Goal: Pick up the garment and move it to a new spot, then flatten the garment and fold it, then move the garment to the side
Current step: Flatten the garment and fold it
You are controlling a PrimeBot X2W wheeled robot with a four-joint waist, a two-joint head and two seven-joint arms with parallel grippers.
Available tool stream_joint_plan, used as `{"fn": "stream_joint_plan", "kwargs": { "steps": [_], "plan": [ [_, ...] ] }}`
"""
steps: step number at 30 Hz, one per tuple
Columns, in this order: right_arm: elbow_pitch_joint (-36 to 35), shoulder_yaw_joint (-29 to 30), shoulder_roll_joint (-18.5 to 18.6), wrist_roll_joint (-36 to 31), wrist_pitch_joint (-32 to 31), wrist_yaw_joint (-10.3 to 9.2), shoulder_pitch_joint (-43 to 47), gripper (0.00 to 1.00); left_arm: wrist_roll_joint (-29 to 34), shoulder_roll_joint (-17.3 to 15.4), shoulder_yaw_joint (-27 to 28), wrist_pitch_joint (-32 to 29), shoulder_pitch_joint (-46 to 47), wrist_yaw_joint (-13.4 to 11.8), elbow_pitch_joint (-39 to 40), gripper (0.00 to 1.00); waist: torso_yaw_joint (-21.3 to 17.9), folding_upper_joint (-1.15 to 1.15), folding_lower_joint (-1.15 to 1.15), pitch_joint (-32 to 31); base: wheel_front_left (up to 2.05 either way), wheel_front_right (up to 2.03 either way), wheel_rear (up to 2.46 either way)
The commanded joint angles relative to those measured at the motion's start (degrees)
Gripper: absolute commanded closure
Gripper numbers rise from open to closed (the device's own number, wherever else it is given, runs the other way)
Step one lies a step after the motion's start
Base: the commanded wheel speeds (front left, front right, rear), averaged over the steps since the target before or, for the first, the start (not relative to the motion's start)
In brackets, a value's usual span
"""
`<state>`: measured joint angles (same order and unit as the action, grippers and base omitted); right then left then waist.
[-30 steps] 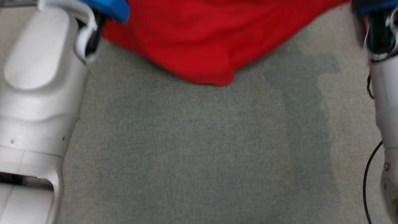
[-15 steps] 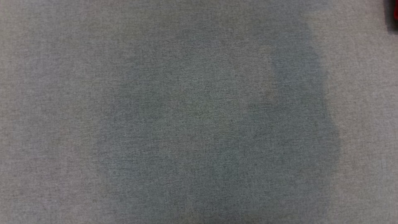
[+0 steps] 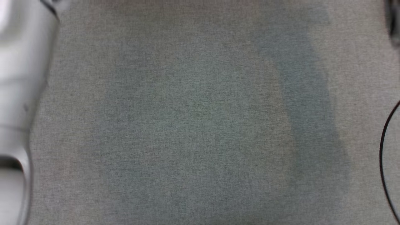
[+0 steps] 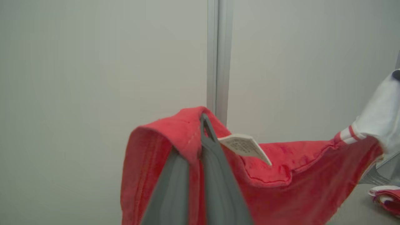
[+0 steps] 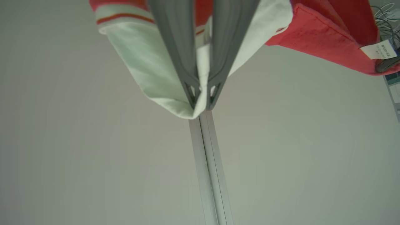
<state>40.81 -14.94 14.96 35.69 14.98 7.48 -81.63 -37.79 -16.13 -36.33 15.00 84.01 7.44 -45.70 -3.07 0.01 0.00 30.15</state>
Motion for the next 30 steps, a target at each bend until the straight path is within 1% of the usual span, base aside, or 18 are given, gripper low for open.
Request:
{"fn": "stream_joint_plan", "kwargs": {
  "steps": [1, 2, 5, 9, 13, 17, 25, 30],
  "plan": [
    [-1.93, -0.58, 0.06, -0.11, 0.23, 0.03, 4.26, 1.0, -0.17, -0.27, 0.02, 0.22, -4.13, 0.04, 1.32, 1.0, -0.36, -0.01, 0.0, -0.65, 0.0, 0.0, 0.0],
    [-4.05, -0.36, 0.04, -0.39, 0.25, 0.03, 7.18, 1.0, -0.09, -1.11, 0.91, 0.22, -6.98, 0.04, 2.56, 1.0, -0.57, -0.01, 0.0, -1.02, 0.0, 0.0, 0.0],
    [-9.37, 0.39, -0.61, -0.46, 0.25, 0.03, 17.06, 1.0, 0.11, -2.06, 4.0, 0.24, -16.13, 0.04, 6.96, 1.0, -0.9, -0.01, 0.0, -2.32, 0.0, 0.0, 0.0],
    [-15.01, 1.81, -0.66, -0.31, 0.25, 0.02, 29.97, 1.0, 2.0, -1.53, 7.82, 0.23, -28.7, -0.32, 13.17, 1.0, -0.59, -0.01, 0.0, -4.71, 0.0, 0.0, 0.0],
    [-18.82, 3.43, -1.65, 0.44, 0.26, 0.03, 41.91, 1.0, 3.55, -0.32, 11.2, 0.25, -40.05, -0.83, 18.2, 1.0, -0.41, -0.01, 0.0, -7.21, 0.0, 0.0, 0.0],
    [-21.68, 4.43, -2.84, 0.82, 0.26, 0.03, 52.38, 1.0, 5.73, 0.93, 12.25, 0.23, -50.09, -0.78, 21.27, 1.0, -0.33, -0.01, 0.0, -9.66, 0.0, 0.0, 0.0],
    [-25.25, 6.3, -3.0, 0.01, -0.31, 0.03, 68.4, 1.0, 7.54, 2.09, 15.14, 0.24, -63.94, -1.06, 23.99, 1.0, -0.22, -0.01, 0.0, -15.14, 0.0, 0.0, 0.0],
    [-27.75, 8.54, -4.5, -0.18, -1.46, 0.03, 76.75, 1.0, 7.75, 2.97, 16.23, 0.25, -71.81, -1.25, 25.29, 1.0, -0.24, -0.01, 0.0, -18.02, 0.0, 0.0, 0.0]
  ]
}}
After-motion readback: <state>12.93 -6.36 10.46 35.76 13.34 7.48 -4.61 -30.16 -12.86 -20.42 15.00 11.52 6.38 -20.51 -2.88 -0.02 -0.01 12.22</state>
